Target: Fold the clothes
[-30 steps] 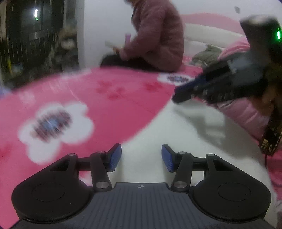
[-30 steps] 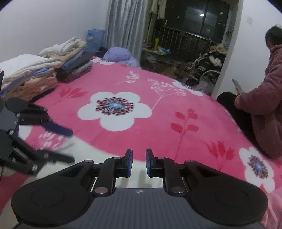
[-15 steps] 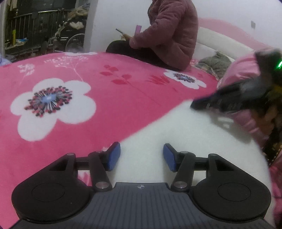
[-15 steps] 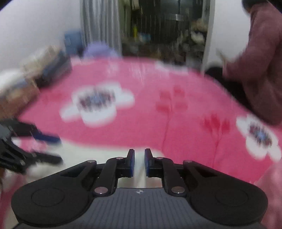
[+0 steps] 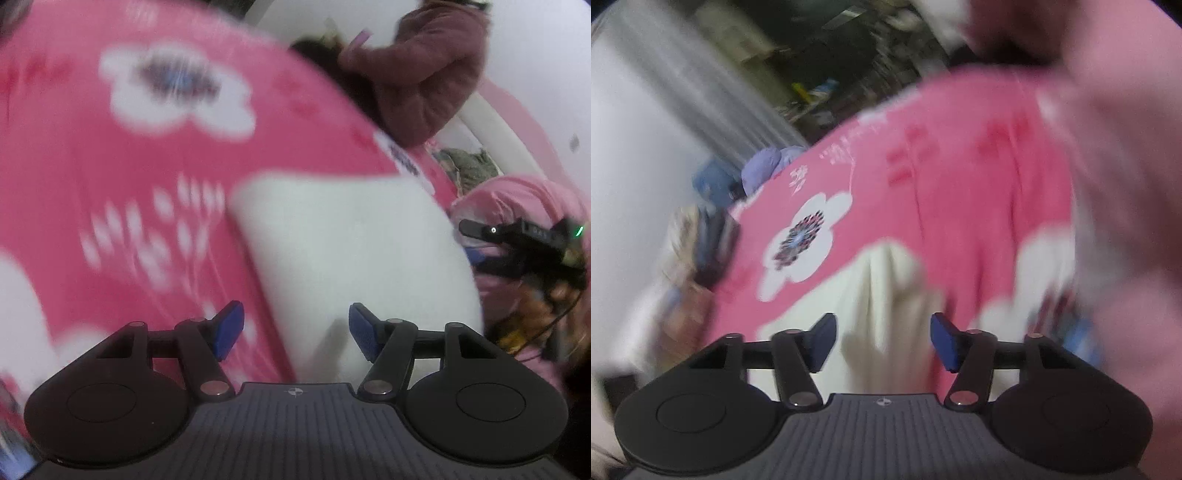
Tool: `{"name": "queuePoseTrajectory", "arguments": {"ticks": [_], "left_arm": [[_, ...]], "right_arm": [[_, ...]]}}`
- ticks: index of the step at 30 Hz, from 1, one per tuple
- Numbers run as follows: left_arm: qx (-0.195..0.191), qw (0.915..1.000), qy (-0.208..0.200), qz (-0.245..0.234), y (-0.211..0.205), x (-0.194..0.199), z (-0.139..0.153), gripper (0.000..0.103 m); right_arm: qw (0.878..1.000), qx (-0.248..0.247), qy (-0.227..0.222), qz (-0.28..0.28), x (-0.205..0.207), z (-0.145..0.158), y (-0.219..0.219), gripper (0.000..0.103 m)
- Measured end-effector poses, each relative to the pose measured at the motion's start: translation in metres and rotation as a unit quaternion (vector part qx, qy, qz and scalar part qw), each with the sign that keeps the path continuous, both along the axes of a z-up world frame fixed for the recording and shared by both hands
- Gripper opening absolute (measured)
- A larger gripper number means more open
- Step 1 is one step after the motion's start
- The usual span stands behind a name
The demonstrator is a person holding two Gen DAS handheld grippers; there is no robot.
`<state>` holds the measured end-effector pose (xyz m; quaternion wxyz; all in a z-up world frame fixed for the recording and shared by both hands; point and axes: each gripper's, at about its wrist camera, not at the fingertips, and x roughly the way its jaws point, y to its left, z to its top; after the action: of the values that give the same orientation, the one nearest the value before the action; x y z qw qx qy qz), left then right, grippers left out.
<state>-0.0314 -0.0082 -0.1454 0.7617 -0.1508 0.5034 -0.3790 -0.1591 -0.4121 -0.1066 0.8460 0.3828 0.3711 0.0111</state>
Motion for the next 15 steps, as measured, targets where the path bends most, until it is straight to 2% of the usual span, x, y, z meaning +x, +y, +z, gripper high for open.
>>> {"name": "queuePoseTrajectory", "arguments": {"ticks": [2, 4, 6, 9, 11, 13, 15], "left_arm": [[-0.028, 0.9988, 0.039, -0.009, -0.002, 0.001, -0.012, 0.063], [-0.032, 0.9983, 0.046, -0.016, -0.008, 0.002, -0.019, 0.064], [-0.037, 0.9982, 0.044, -0.017, -0.013, 0.006, -0.023, 0.064], [-0.051, 0.9976, 0.043, -0.017, -0.020, 0.015, -0.027, 0.064], [-0.061, 0.9969, 0.047, -0.019, -0.023, 0.020, -0.031, 0.064], [-0.070, 0.9961, 0.051, -0.022, -0.025, 0.024, -0.035, 0.065], [-0.072, 0.9960, 0.047, -0.022, -0.023, 0.021, -0.035, 0.064]], "right_arm": [[0.998, 0.067, 0.010, -0.010, -0.004, -0.018, 0.000, 0.067], [0.994, 0.111, 0.015, -0.015, -0.006, -0.034, 0.003, 0.071], [0.993, 0.114, 0.014, -0.008, 0.000, -0.044, 0.008, 0.073], [0.995, 0.097, 0.008, 0.004, 0.017, -0.053, 0.009, 0.085], [0.995, 0.096, 0.008, 0.007, 0.028, -0.058, 0.006, 0.088], [0.994, 0.103, 0.004, 0.021, 0.034, -0.065, 0.008, 0.097], [0.995, 0.093, -0.002, 0.038, 0.029, -0.069, 0.014, 0.098]]}}
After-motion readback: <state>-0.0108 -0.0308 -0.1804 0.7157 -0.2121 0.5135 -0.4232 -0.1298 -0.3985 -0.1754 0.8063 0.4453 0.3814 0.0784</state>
